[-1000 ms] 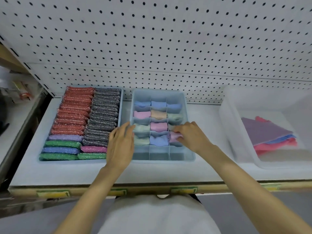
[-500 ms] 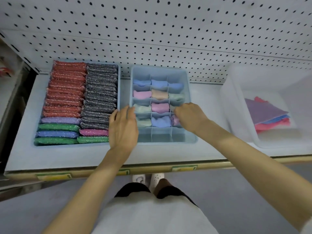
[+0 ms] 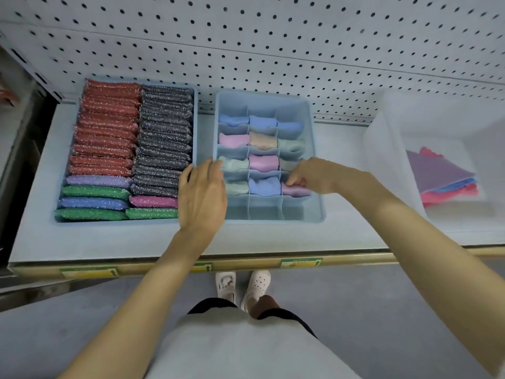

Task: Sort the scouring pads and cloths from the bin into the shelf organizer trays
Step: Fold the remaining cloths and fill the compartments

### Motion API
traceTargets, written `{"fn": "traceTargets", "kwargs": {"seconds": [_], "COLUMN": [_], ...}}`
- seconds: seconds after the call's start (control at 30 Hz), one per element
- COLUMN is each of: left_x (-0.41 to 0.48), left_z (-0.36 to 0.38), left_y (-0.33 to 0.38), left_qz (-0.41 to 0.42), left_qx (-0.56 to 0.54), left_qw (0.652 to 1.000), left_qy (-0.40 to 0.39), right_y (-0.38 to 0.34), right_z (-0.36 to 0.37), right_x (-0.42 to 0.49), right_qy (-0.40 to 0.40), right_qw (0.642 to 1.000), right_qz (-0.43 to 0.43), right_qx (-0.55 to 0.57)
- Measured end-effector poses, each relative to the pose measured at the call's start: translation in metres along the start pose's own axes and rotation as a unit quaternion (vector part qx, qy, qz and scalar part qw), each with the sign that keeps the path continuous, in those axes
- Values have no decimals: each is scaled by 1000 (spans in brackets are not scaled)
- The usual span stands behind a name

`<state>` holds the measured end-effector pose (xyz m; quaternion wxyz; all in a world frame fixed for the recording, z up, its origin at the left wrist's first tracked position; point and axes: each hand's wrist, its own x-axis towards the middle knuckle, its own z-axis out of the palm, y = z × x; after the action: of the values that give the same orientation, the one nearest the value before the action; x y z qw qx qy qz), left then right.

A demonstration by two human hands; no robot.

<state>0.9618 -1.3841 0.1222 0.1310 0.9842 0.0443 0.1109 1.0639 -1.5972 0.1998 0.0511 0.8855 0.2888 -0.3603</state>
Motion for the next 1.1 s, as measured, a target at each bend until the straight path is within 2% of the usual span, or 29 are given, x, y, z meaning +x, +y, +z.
{"fn": "traceTargets", "kwargs": {"seconds": [0.1, 0.23, 0.4, 0.5, 0.67, 0.83, 0.9, 0.97, 1.03, 1.1], "left_x": [-1, 3, 11, 28, 41, 33, 34, 39, 46, 49], "left_z": [0, -6, -17, -23, -17, 8, 19, 31, 46, 61], "left_y": [-1, -1, 19, 58, 148, 238, 276, 311, 341, 360], "left_qz": [-2, -11, 10, 56, 128, 166, 167, 142, 86, 20], "left_qx": [-2, -6, -42, -100, -238, -259, -267, -287, -308, -314], "left_qw": [1000, 999, 997, 990, 951, 937, 934, 934, 936, 941], "left_qy": [-5, -34, -61, -77, -148, -165, -168, -160, -148, -128], "right_y": [-2, 19, 42, 64, 131, 216, 251, 285, 315, 334], "right_z": [3, 10, 6, 8, 28, 74, 94, 109, 114, 115], "right_x": [-5, -6, -33, -52, -95, -145, -158, -165, -163, -153], "right_qy": [-8, 102, 232, 288, 377, 414, 391, 330, 274, 245], "right_qw": [1000, 990, 957, 922, 847, 778, 786, 831, 870, 892], "right_qz": [1, 7, 10, 30, 88, 141, 161, 177, 172, 132], "right_qx": [12, 100, 172, 257, 365, 452, 451, 410, 373, 355]}}
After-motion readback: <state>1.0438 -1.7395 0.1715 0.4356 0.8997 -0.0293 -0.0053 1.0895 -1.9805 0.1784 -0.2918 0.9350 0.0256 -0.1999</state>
